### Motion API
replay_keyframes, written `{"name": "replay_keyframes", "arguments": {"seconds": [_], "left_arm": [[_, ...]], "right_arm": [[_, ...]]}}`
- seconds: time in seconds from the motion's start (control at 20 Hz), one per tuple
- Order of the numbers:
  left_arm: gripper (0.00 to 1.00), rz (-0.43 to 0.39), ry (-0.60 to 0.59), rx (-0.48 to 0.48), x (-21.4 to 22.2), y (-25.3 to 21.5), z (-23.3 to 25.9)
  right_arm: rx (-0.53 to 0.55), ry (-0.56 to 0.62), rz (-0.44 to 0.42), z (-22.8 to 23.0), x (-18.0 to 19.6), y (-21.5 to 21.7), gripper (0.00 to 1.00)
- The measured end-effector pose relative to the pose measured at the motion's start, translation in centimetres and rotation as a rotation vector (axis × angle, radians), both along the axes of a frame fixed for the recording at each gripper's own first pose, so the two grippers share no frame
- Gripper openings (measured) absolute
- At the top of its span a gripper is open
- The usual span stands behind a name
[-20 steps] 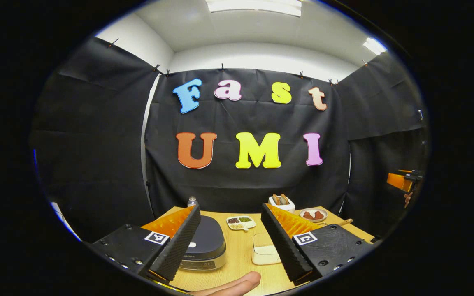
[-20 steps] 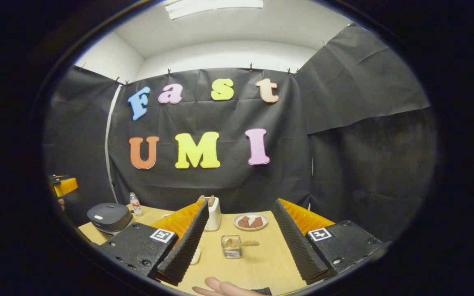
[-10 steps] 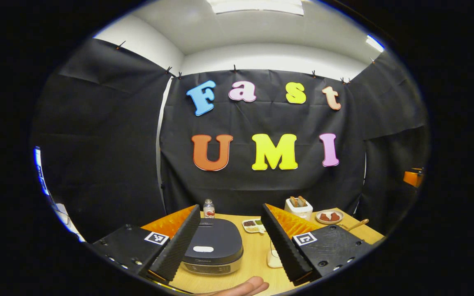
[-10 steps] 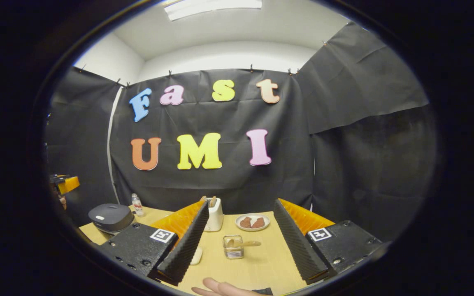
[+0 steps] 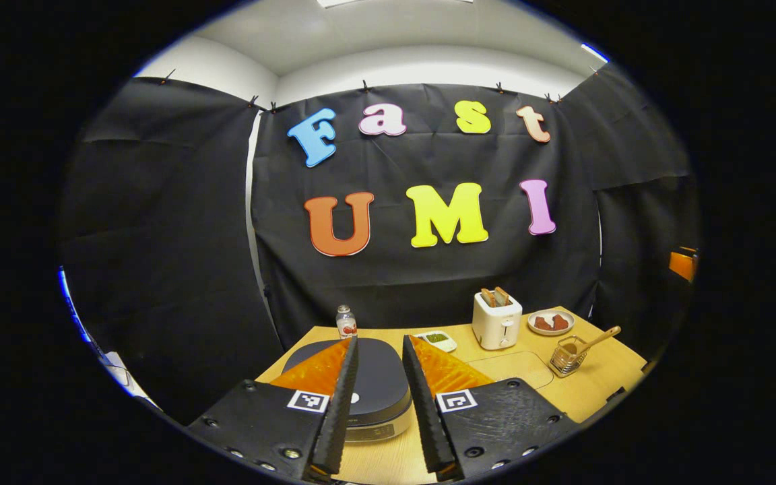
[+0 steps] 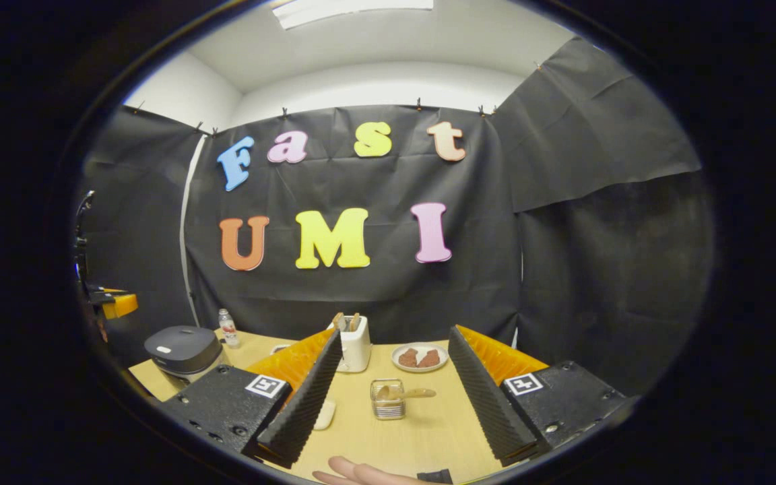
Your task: Close the left gripper, press the button to open the rice cooker; take a wooden spoon from the chopstick holder with the right hand, scoop a spoonful of rice and pour it into the rice cooker, then put the wooden spoon back into the chopstick holder.
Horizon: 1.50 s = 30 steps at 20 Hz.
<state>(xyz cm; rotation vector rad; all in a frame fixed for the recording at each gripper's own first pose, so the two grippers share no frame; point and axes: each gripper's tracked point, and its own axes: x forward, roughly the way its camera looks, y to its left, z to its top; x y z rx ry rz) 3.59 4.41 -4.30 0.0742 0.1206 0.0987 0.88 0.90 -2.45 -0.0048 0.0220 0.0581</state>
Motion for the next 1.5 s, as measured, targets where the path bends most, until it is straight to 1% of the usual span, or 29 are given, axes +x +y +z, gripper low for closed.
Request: {"name": "replay_keyframes", "arguments": {"seconds": [0.05, 0.1, 0.15, 0.2, 0.3, 0.35, 0.4, 0.45, 0.5, 0.55, 0.6, 0.65, 0.7, 0.75, 0.85, 1.0, 1.15, 1.2, 1.3, 1.4, 1.5], "left_arm": [[0.43, 0.006, 0.011, 0.014, 0.1, 0.1, 0.0], [0.44, 0.042, 0.006, 0.023, 0.2, 1.1, -0.1], [0.24, 0.068, 0.016, 0.021, 1.1, 1.8, -0.7], [0.05, 0.063, 0.046, -0.003, 0.7, 1.8, -1.2], [0.04, 0.061, 0.095, -0.051, 1.5, 1.8, -2.5], [0.01, 0.06, 0.125, -0.063, 1.7, 2.1, -3.2], [0.05, 0.058, 0.156, -0.07, 2.1, 2.2, -4.1], [0.05, 0.072, 0.19, -0.067, 2.5, 2.6, -5.2], [0.06, 0.089, 0.223, -0.036, 2.8, 3.4, -6.1], [0.05, 0.115, 0.263, -0.031, 2.9, 4.0, -7.0], [0.0, 0.12, 0.292, -0.036, 3.5, 4.2, -8.3], [0.0, 0.119, 0.314, -0.046, 3.9, 4.4, -9.1], [0.0, 0.123, 0.346, -0.069, 4.3, 4.6, -10.1], [0.0, 0.123, 0.37, -0.093, 4.6, 4.8, -11.1], [0.0, 0.142, 0.423, -0.135, 5.2, 5.5, -12.6], [0.0, 0.164, 0.46, -0.174, 5.9, 6.2, -14.3], [0.0, 0.187, 0.483, -0.157, 6.3, 6.8, -15.5], [0.0, 0.188, 0.472, -0.149, 6.3, 6.7, -15.4], [0.0, 0.191, 0.486, -0.144, 6.0, 6.7, -15.7], [0.0, 0.189, 0.502, -0.137, 5.9, 6.7, -15.8], [0.0, 0.191, 0.513, -0.147, 5.7, 6.6, -15.8]], "right_arm": [[0.0, 0.004, 0.0, -0.2, 0.1, 0.0, 1.0], [0.001, 0.009, 0.002, -0.3, 0.2, 0.0, 1.0], [0.003, 0.015, 0.003, -0.6, 0.3, 0.1, 1.0], [0.005, 0.018, 0.004, -0.7, 0.3, 0.1, 1.0], [0.004, 0.021, 0.005, -0.8, 0.5, 0.1, 1.0], [0.004, 0.021, 0.006, -1.0, 0.5, 0.1, 0.96], [0.005, 0.022, 0.008, -1.1, 0.6, 0.1, 1.0], [0.007, 0.023, 0.009, -1.3, 0.6, 0.0, 1.0], [0.009, 0.027, 0.01, -1.4, 0.7, 0.0, 1.0], [0.012, 0.031, 0.01, -1.6, 0.7, 0.0, 1.0], [0.014, 0.036, 0.012, -1.8, 0.8, 0.1, 0.96], [0.014, 0.041, 0.014, -1.9, 0.9, 0.2, 1.0], [0.01, 0.046, 0.015, -2.1, 0.9, 0.2, 0.96], [0.006, 0.05, 0.014, -2.3, 1.0, 0.2, 1.0], [-0.005, 0.052, 0.017, -2.5, 1.0, 0.2, 1.0], [-0.012, 0.058, 0.018, -3.1, 1.3, 0.0, 1.0], [-0.008, 0.073, 0.024, -3.7, 1.7, 0.0, 1.0], [-0.001, 0.083, 0.027, -4.0, 2.0, 0.0, 1.0], [0.018, 0.12, 0.033, -5.2, 2.5, -0.1, 1.0], [0.04, 0.155, 0.057, -6.0, 2.8, 0.6, 1.0], [0.045, 0.169, 0.065, -6.5, 2.9, 0.7, 1.0]]}}
